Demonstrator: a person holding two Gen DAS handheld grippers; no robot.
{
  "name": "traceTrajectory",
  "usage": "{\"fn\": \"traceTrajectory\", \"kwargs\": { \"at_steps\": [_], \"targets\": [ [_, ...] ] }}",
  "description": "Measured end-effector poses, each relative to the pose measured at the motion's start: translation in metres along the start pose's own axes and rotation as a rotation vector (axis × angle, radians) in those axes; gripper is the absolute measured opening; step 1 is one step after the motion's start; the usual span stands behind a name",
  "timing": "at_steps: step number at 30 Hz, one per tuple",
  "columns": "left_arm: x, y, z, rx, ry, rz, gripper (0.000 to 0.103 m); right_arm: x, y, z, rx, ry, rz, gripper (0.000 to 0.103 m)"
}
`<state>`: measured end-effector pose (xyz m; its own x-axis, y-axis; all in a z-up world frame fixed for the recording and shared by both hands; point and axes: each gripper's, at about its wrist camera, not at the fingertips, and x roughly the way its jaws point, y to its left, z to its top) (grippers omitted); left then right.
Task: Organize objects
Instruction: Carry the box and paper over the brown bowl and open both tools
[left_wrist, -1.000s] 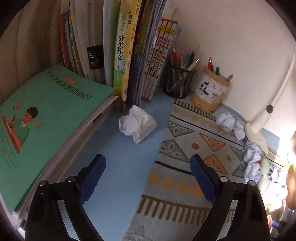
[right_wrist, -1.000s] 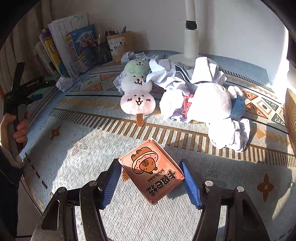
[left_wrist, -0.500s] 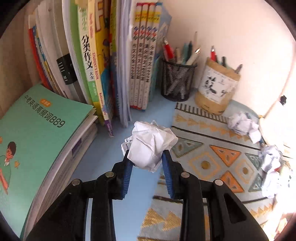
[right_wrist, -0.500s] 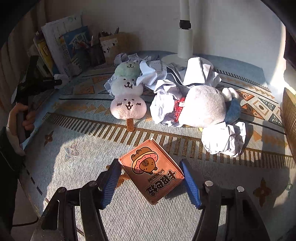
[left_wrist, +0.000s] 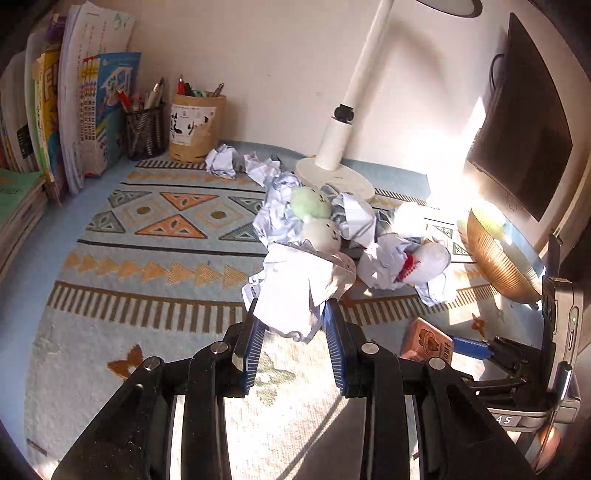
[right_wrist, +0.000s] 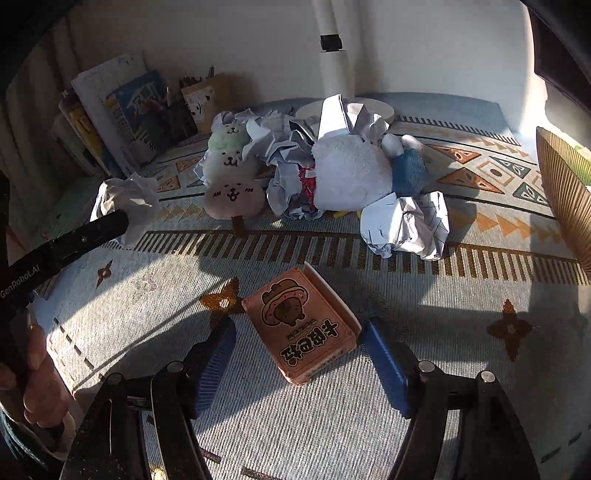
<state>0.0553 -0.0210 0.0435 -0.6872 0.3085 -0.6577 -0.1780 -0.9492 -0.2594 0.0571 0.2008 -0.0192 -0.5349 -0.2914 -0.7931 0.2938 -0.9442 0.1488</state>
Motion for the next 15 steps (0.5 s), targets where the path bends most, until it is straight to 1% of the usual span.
{"fn": "traceTrajectory", "kwargs": {
  "at_steps": [2, 3, 5, 7, 8, 9, 10, 11, 13, 14, 15],
  "targets": [
    [0.006, -0.013, -0.011, 0.012, 0.026, -0.027, 0.029, -0.008, -0.001, -0.008, -0.061, -0.017, -0.062, 0.071],
    [0.006, -0.018, -0.015, 0.024, 0.035, -0.029, 0.029, -0.009, -0.002, -0.011, -0.081, -0.012, -0.064, 0.071],
    [0.009, -0.025, -0.02, 0.05, 0.038, -0.011, 0.029, -0.012, -0.004, -0.015, -0.092, -0.016, -0.021, 0.071],
    [0.012, -0.029, -0.023, 0.059, 0.044, -0.015, 0.029, -0.012, -0.003, -0.014, -0.087, -0.053, -0.032, 0.071],
    [0.013, -0.029, -0.023, 0.052, 0.05, -0.024, 0.029, -0.009, -0.002, -0.013, -0.086, -0.055, -0.033, 0.071],
    [0.015, -0.028, -0.023, 0.046, 0.056, -0.029, 0.029, -0.003, -0.001, -0.012, -0.085, -0.038, -0.018, 0.071],
    [0.015, -0.027, -0.023, 0.044, 0.061, -0.028, 0.029, 0.002, 0.002, -0.011, -0.09, -0.016, 0.001, 0.074],
    [0.015, -0.027, -0.024, 0.046, 0.063, -0.023, 0.029, 0.0, 0.009, -0.012, -0.114, -0.022, 0.003, 0.074],
    [0.014, -0.025, -0.025, 0.053, 0.065, -0.015, 0.029, -0.005, 0.022, -0.016, -0.157, -0.015, 0.07, 0.073],
    [0.014, -0.025, -0.026, 0.056, 0.068, -0.013, 0.029, -0.009, 0.025, -0.018, -0.161, -0.035, 0.038, 0.073],
    [0.015, -0.024, -0.026, 0.057, 0.071, -0.012, 0.029, -0.01, 0.025, -0.019, -0.155, -0.046, -0.015, 0.073]
  ]
}}
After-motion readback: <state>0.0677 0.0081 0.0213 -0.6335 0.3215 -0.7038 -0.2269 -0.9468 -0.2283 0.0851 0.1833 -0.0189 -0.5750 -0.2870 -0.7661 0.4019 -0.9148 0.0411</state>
